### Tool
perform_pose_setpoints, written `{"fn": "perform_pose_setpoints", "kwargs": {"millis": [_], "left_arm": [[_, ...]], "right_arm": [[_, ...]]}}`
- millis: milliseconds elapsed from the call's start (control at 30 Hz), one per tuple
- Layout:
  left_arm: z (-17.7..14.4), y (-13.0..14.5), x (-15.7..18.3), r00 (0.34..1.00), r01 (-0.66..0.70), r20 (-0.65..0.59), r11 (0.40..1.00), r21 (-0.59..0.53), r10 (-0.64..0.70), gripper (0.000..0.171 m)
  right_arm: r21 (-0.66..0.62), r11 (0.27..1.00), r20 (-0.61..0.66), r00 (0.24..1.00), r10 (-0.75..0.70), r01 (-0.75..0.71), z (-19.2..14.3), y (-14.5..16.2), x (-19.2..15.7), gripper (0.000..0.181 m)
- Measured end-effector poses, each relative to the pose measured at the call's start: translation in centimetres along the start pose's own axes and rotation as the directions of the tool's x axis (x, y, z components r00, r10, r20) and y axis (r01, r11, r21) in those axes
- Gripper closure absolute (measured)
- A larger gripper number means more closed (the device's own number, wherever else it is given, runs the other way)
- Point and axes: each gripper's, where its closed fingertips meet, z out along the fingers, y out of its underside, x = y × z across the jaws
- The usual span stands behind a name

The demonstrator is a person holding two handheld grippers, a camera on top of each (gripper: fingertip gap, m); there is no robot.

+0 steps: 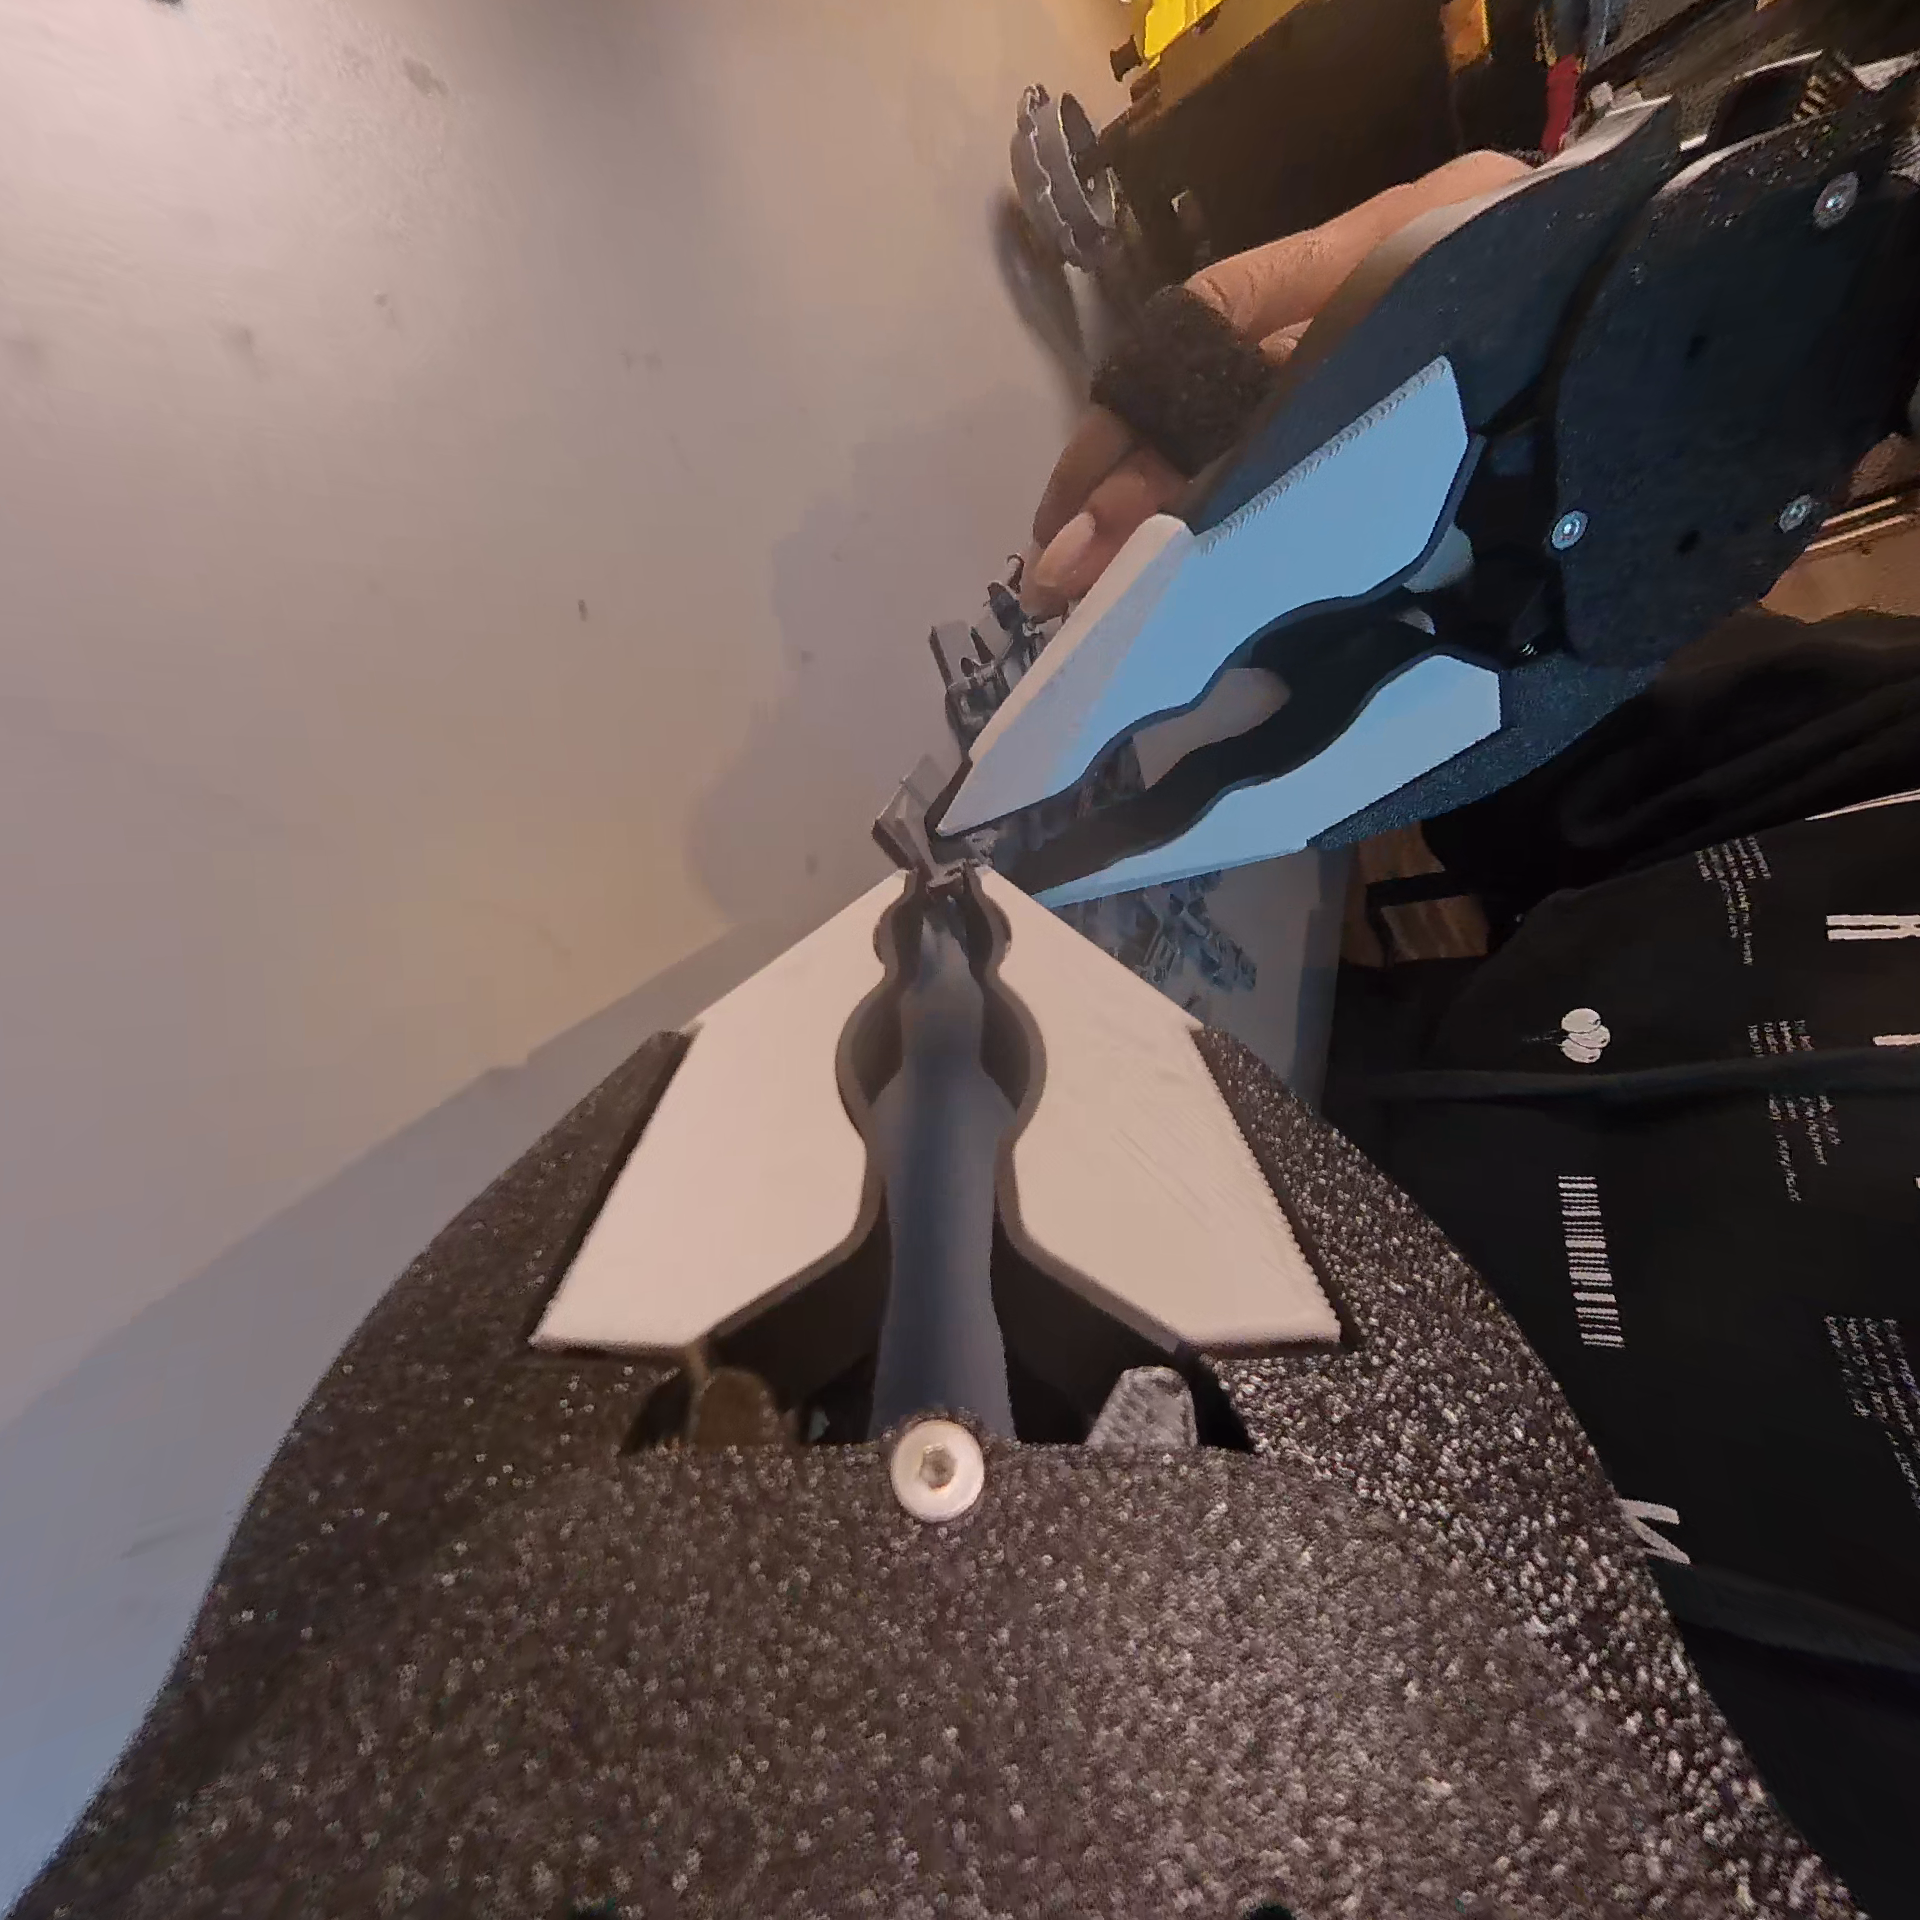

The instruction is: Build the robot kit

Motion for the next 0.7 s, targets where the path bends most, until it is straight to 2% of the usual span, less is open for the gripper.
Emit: {"fn": "perform_pose_setpoints", "kwargs": {"millis": [200,333,400,500,700], "left_arm": [[-0.1,0.1,0.3,1.000,-0.018,0.008,0.999,0.040,0.017,0.166],[-0.3,0.8,0.7,0.986,-0.163,0.024,0.987,0.002,0.163,0.155],[-0.6,1.2,0.1,0.943,-0.317,0.086,0.947,-0.055,0.321,0.142],[-0.8,1.3,-0.1,0.830,-0.532,0.128,0.840,-0.110,0.543,0.132],[-0.5,0.8,0.6,0.686,-0.711,0.078,0.690,-0.136,0.723,0.121]], "right_arm": [[-0.022,1.000,-0.013,1.000,-0.009,0.009,-0.1,-0.2,-0.2,0.167],[-0.058,0.997,0.031,0.999,-0.039,0.041,-0.1,0.2,-0.7,0.167],[-0.070,0.996,0.052,0.998,-0.045,0.048,-0.2,0.2,-0.8,0.167],[-0.100,0.993,0.065,0.997,-0.048,0.055,0.0,0.5,-0.6,0.167],[-0.124,0.992,0.085,0.996,-0.026,0.037,0.1,0.4,-0.4,0.167]]}}
